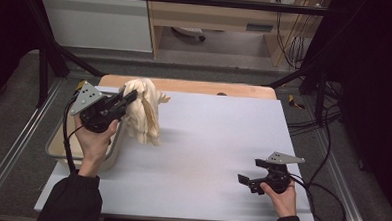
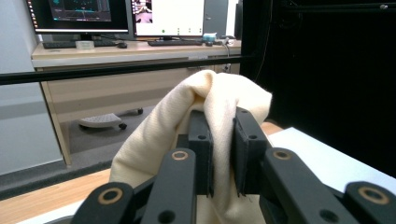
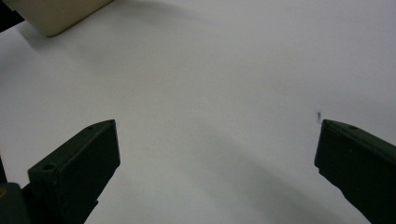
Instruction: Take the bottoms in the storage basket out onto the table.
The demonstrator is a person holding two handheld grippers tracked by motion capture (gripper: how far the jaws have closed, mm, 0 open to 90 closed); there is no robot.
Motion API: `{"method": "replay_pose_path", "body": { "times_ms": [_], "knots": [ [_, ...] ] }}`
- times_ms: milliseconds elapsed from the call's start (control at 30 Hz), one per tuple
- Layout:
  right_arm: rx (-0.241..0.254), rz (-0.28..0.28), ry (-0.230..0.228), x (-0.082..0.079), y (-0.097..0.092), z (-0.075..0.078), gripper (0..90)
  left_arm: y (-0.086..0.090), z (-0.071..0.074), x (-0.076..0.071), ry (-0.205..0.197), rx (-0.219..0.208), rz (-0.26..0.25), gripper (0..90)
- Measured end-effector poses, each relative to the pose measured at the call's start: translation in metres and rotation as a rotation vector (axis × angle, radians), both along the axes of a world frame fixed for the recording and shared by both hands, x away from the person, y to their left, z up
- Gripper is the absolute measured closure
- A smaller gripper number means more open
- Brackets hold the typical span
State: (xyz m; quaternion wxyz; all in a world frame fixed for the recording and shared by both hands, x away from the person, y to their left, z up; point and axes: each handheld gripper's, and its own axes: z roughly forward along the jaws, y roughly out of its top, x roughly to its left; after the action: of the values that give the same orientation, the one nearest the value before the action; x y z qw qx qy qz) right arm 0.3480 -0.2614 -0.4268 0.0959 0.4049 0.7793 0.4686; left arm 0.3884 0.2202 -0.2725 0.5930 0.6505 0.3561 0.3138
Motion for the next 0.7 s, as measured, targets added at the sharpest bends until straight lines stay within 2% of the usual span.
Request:
{"method": "replay_pose_path", "body": {
  "times_ms": [700],
  "knots": [
    [0.000, -0.001, 0.000, 0.000, 0.000, 0.001, 0.5, -0.028, -0.007, 0.003, 0.017, 0.015, -0.057, 79.4]
  ]
}}
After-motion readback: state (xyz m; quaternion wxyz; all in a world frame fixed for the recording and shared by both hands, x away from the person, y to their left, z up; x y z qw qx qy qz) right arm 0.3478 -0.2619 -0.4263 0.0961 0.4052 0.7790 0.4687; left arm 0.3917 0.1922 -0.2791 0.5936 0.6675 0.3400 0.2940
